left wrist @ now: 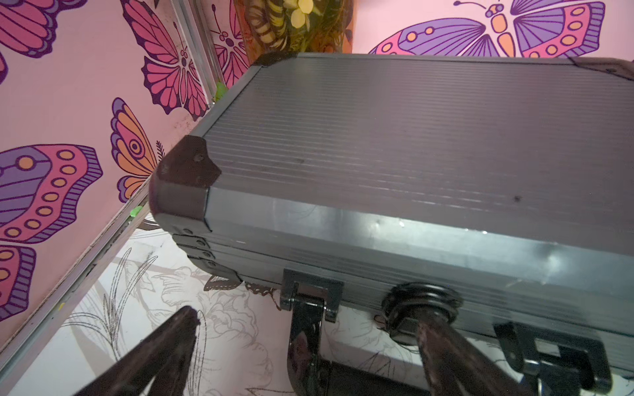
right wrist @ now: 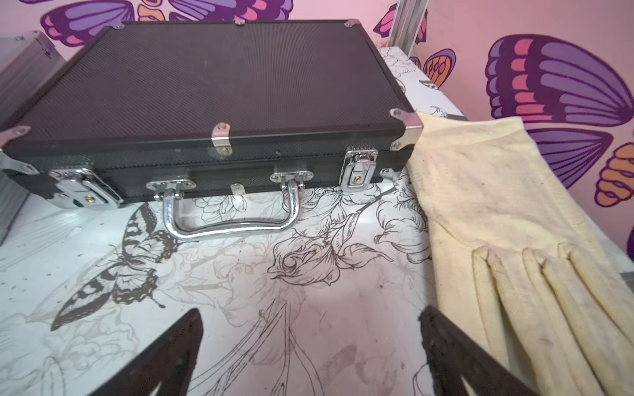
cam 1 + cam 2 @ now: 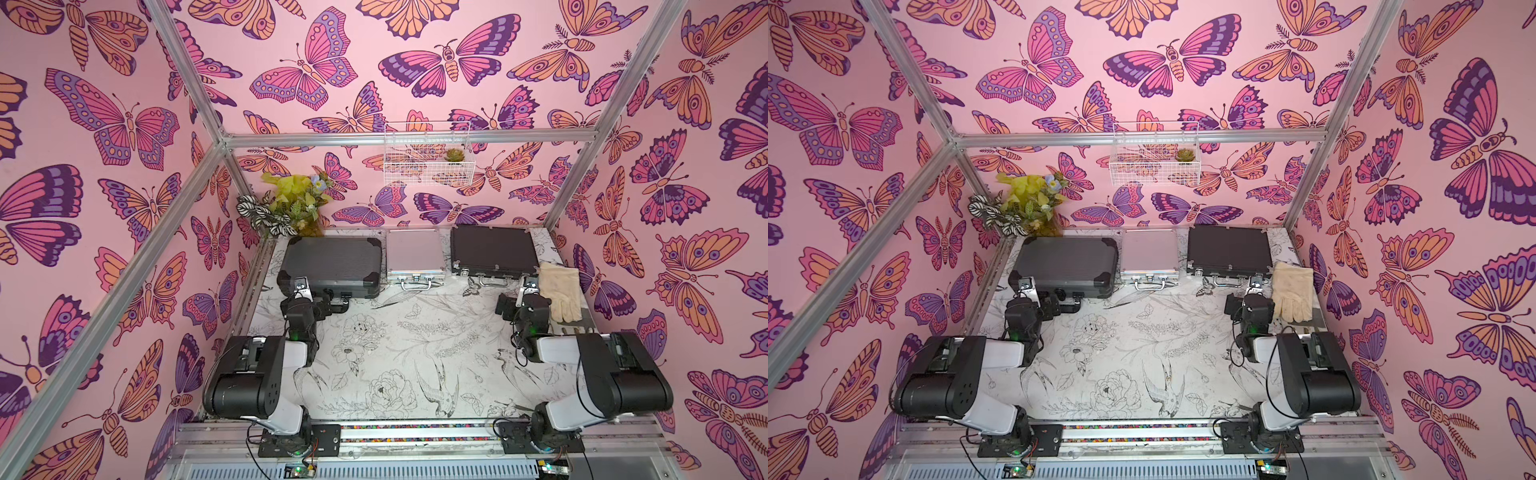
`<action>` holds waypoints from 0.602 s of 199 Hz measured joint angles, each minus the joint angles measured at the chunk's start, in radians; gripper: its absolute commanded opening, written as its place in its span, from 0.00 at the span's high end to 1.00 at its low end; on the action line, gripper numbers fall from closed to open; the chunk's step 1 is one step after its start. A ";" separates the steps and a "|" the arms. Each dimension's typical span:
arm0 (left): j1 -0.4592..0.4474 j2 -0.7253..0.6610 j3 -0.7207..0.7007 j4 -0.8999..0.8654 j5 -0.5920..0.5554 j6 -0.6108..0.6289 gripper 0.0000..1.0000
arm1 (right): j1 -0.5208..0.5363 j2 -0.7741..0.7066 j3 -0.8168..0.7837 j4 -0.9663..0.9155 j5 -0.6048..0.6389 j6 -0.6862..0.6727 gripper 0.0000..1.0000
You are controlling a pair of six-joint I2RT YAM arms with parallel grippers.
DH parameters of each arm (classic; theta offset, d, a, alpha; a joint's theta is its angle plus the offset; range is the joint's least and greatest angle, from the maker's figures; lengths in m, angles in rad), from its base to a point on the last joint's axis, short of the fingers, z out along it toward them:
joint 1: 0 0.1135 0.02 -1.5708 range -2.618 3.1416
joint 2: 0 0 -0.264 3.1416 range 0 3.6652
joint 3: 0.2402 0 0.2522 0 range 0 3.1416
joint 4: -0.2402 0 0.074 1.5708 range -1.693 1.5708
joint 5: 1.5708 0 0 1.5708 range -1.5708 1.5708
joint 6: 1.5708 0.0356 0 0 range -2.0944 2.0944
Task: Close the poker set cases
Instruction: Reset both arms
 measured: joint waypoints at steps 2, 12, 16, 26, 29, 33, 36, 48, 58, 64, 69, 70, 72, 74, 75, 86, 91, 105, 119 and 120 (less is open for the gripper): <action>0.000 0.000 0.000 0.000 0.000 0.000 0.00 | 0.000 -0.001 0.000 0.002 0.000 0.000 0.01; 0.000 0.000 0.000 0.000 0.000 0.000 0.00 | 0.000 -0.001 0.000 0.031 0.000 -0.002 0.01; 0.000 0.000 0.000 0.000 0.000 0.000 0.00 | 0.000 0.000 0.000 0.045 0.001 -0.003 0.01; 0.000 0.000 0.000 0.002 0.000 0.000 0.00 | 0.000 0.000 0.000 0.071 0.005 -0.003 0.01; 0.000 0.000 0.000 0.002 0.000 0.000 0.00 | 0.000 -0.001 0.000 0.074 0.006 -0.003 0.01; 0.000 0.000 0.000 0.002 0.000 0.000 0.00 | 0.000 -0.002 0.000 0.076 0.007 -0.003 0.01; 0.000 0.000 0.000 0.002 0.000 0.000 0.00 | 0.000 -0.004 0.000 0.073 0.008 -0.003 0.01; 0.000 0.000 0.000 0.002 0.000 0.000 0.01 | 0.000 -0.010 0.000 0.066 0.009 -0.003 0.01; 0.000 0.000 0.000 0.002 0.000 0.000 0.00 | 0.000 -0.010 0.000 0.069 0.009 -0.003 0.01; 0.000 0.000 0.000 0.002 0.000 0.000 0.01 | 0.000 -0.010 0.000 0.069 0.010 -0.003 0.01; 0.000 0.000 0.000 0.002 0.000 0.000 0.00 | 0.000 -0.010 0.000 0.068 0.010 -0.003 0.01; 0.000 0.000 0.000 0.002 0.000 0.000 0.01 | 0.000 -0.010 0.000 0.069 0.010 -0.003 0.01; 0.000 0.000 0.000 0.002 0.000 0.000 0.00 | 0.000 -0.010 0.000 0.069 0.011 -0.003 0.01; 0.000 0.000 0.000 0.002 0.000 0.000 0.00 | 0.000 -0.010 0.000 0.068 0.011 -0.003 0.01; 0.000 0.000 0.000 0.002 0.000 0.000 0.00 | 0.000 -0.010 0.000 0.068 0.011 -0.003 0.01; 0.000 0.000 0.000 0.002 0.000 0.000 0.00 | 0.000 -0.010 0.000 0.066 0.011 -0.003 0.01; 0.000 0.000 0.000 0.002 0.000 0.000 0.00 | 0.000 -0.010 0.000 0.066 0.011 -0.003 0.01; 0.000 0.000 0.000 0.002 0.000 0.000 0.00 | 0.000 -0.011 0.000 0.066 0.011 -0.003 0.01; 0.000 0.000 0.000 0.002 0.000 0.000 0.00 | 0.000 -0.011 0.000 0.066 0.011 -0.003 0.01; 0.000 0.000 0.000 0.002 0.000 0.000 0.01 | 0.000 -0.011 0.000 0.066 0.011 -0.003 0.01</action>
